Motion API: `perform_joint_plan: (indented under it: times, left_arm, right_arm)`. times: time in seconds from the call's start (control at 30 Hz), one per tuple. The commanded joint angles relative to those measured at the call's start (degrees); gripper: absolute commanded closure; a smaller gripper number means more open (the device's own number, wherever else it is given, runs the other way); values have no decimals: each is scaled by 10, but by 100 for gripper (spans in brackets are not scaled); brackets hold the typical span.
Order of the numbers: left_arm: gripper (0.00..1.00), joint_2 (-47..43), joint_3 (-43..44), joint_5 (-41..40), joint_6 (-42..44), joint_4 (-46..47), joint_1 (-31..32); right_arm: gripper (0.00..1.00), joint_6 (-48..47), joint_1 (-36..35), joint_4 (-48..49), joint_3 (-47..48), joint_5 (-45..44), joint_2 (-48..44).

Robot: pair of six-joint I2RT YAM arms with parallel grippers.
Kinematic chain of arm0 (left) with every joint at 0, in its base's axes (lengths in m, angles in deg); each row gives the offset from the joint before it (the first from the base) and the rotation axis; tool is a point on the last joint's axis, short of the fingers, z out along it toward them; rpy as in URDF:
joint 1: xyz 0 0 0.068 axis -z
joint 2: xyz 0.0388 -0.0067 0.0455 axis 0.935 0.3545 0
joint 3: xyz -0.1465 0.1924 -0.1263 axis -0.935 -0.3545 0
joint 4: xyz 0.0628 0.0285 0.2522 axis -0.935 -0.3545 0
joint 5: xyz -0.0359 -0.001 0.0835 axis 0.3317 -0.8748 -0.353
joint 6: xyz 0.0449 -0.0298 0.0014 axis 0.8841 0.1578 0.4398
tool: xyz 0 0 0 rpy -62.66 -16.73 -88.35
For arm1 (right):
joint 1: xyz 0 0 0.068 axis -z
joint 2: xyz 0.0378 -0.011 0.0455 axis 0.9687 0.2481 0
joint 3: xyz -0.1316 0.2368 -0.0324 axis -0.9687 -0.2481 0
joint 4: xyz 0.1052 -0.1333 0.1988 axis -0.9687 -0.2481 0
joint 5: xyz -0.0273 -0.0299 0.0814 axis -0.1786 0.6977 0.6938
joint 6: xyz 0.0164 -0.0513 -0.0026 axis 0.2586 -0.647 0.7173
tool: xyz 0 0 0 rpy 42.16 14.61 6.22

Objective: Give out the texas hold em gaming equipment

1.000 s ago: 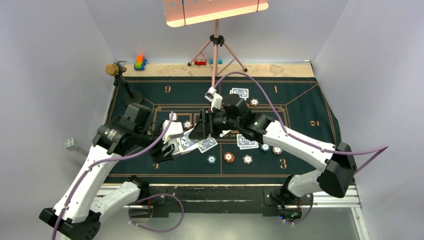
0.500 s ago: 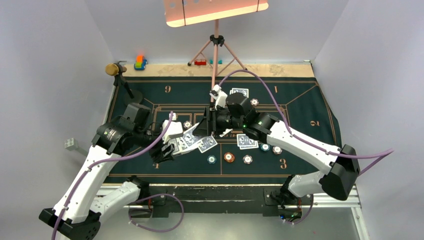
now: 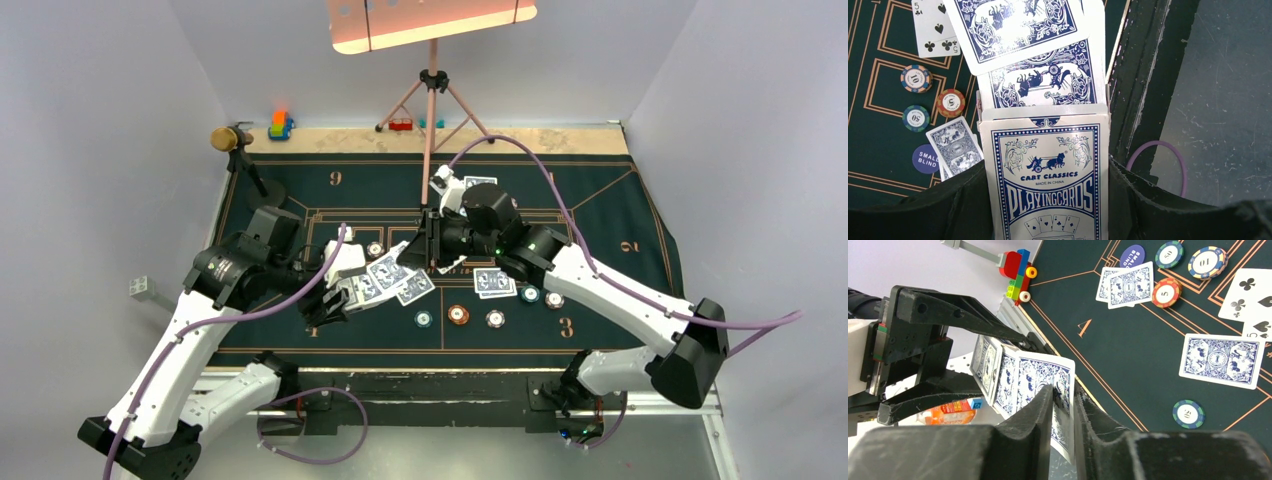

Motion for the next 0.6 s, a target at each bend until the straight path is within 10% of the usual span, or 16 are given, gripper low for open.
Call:
perform_joint_plan:
  times: [0.0,0.57]
  left_arm:
    - [100,-9,18,20,7,17,-1]
    - [100,-13,11,19,6,19,-1]
  right_arm:
    - [81,-9,6,-5,19,-22,-23]
    - [99,56,30,64,16,68,-48]
